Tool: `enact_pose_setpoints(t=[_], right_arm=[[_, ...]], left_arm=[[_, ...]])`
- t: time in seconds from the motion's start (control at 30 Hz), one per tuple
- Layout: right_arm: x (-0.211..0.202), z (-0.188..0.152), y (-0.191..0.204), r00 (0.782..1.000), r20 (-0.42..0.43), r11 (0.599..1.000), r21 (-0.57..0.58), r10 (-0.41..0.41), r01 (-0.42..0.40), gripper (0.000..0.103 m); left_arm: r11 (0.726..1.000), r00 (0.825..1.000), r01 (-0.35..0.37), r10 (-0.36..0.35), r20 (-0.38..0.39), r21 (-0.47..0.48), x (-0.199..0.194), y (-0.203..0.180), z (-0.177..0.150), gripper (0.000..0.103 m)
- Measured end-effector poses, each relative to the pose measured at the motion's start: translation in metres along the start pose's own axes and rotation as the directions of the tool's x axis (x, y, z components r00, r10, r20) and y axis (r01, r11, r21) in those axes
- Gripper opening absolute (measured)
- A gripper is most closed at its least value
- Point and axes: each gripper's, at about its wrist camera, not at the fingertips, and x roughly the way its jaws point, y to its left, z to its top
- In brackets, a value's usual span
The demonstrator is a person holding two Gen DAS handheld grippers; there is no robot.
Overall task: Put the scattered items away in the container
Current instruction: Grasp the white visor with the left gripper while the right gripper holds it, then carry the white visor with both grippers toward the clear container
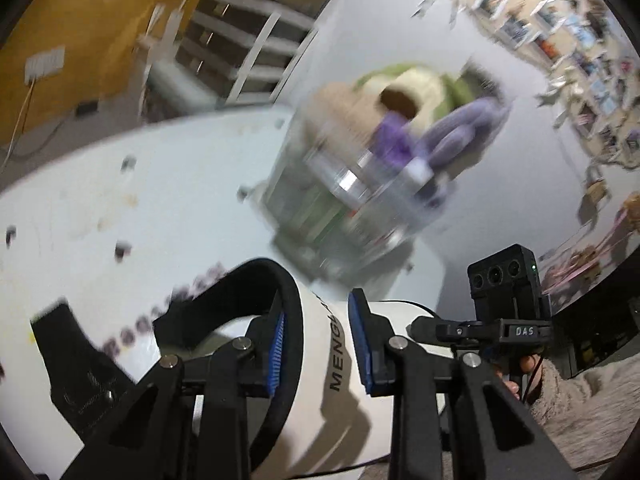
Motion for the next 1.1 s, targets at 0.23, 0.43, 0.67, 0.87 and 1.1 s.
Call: enact_pose_setpoints(t=[0.23, 0.43, 0.67, 0.87, 1.1], right_arm=[[-0.056, 0.05, 0.067, 0.986, 0.143, 0.986, -0.153, 0.084, -0.062, 0.017], [-0.114, 0.102, 0.123, 0.943, 0.327, 0.942, -0.333, 0.067, 0.049, 0.017], [-0.172, 0.167, 0.15, 0.838, 0.544, 0.874, -0.421, 0.028, 0.244, 0.017], [-0.22, 0.213, 0.124, 0.797, 0.604, 0.866, -0.389, -0.018, 0.314, 0.017], [-0.244, 0.236, 0.065, 0.817, 0.576, 0.929, -0.277, -0.044, 0.245, 0.017]], left_arm=[[0.989, 0.981, 0.058, -0.081, 0.176, 0.135, -0.04, -0.078, 0.076, 0.029], [0.961, 0.958, 0.069, -0.138, 0.25, 0.267, -0.031, -0.134, 0.16, 0.029], [0.921, 0.946, 0.063, -0.178, 0.271, 0.385, 0.024, -0.204, 0.255, 0.029], [0.908, 0.955, 0.099, -0.201, 0.217, 0.408, 0.092, -0.238, 0.304, 0.029], [0.907, 0.98, 0.094, -0.157, 0.123, 0.41, 0.151, -0.248, 0.303, 0.029]])
